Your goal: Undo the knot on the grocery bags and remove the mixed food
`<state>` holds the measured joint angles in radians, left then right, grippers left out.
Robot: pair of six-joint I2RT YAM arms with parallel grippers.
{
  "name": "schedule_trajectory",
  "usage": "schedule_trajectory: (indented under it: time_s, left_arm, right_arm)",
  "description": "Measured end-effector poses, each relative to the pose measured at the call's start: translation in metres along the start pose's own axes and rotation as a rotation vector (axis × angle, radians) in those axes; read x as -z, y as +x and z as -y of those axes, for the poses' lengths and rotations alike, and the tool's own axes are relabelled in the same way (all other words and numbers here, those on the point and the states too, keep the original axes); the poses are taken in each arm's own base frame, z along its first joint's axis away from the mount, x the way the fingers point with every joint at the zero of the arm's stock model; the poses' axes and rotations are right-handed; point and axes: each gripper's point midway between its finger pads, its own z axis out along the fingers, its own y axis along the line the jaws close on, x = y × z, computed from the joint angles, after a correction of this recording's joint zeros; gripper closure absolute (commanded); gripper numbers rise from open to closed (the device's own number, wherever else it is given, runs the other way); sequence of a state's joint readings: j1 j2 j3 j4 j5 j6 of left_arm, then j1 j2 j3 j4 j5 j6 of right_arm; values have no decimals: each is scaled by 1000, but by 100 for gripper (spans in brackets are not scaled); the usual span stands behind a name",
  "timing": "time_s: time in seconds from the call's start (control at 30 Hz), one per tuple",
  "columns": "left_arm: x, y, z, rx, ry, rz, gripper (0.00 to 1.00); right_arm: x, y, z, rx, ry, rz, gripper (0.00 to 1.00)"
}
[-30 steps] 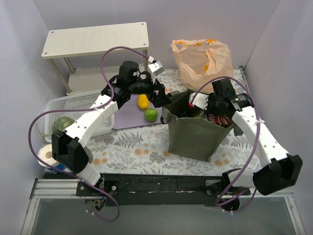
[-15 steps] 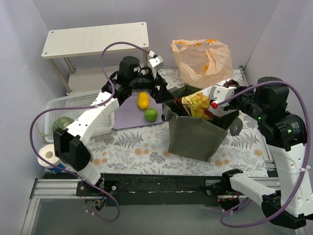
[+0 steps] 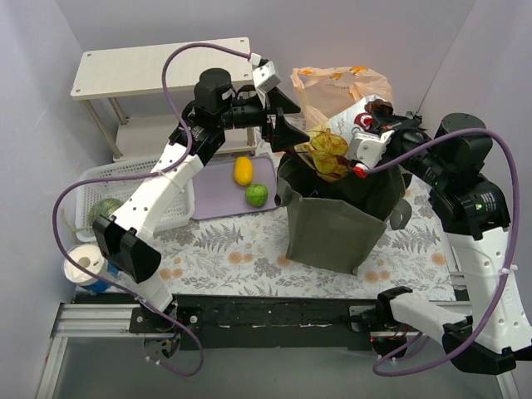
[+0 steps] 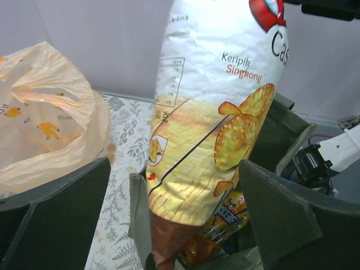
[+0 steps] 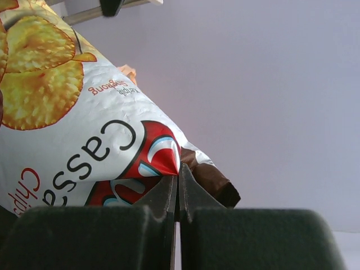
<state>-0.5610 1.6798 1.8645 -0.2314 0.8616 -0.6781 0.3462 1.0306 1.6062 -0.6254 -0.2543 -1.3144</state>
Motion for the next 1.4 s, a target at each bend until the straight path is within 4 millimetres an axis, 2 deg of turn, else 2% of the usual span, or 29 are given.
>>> schedule_trajectory:
  time_s: [0.23, 0.27, 0.37, 0.4, 0.47, 0.5, 0.6, 0.63, 0.67, 0.73, 0.77, 0.87, 0.97, 1.07, 1.17, 1.3, 1.4]
  left_arm:
    - [-17, 30, -1, 62, 55, -48, 2]
    - [-17, 32, 0, 69, 61, -53, 4]
    - [-17, 37, 3, 85, 76, -63, 20]
    - [-17, 39, 3, 88, 77, -66, 34]
    - [-17, 43, 3, 96, 79, -75, 45]
    - [-17, 44, 4, 95, 81, -77, 54]
    - [-16, 44, 5, 88, 94, -79, 66]
    - [-16, 44, 7, 84, 104, -79, 77]
    - [-16, 44, 8, 87, 109, -80, 83]
    - [-16, 44, 10, 86, 119, -80, 96]
    - [-16, 45, 10, 88, 122, -82, 98]
    - [-15, 51, 11, 118, 121, -103, 100]
    - [-15, 52, 9, 124, 116, -101, 100]
    - [-15, 42, 8, 119, 113, -82, 100]
    - [-13, 21, 6, 93, 103, -42, 100]
    - [-6, -22, -7, 46, 39, 49, 100]
    - [1, -62, -24, -34, -42, 136, 100]
  right_arm:
    - [-16, -10, 16, 64, 47, 74, 99]
    - [-17, -11, 17, 69, 52, 78, 99]
    - [-21, -11, 17, 76, 62, 89, 99]
    - [-22, -10, 16, 79, 64, 90, 99]
    - [-24, -9, 15, 86, 65, 92, 99]
    - [-25, -9, 14, 88, 65, 92, 99]
    - [-27, -7, 13, 91, 67, 91, 99]
    - [-28, -7, 12, 91, 67, 91, 99]
    - [-28, -6, 12, 92, 69, 91, 96]
    - [-30, -4, 11, 96, 80, 87, 83]
    - [-31, -3, 11, 93, 87, 83, 64]
    - [-29, 2, 25, 77, 191, 59, 33]
    - [-20, 14, 45, -12, 352, 8, 28]
    - [-12, 25, 67, -120, 483, -35, 26]
    - [-3, 33, 93, -220, 611, -65, 25]
    - [15, 40, 120, -271, 739, -91, 25]
    - [25, 42, 129, -291, 792, -100, 24]
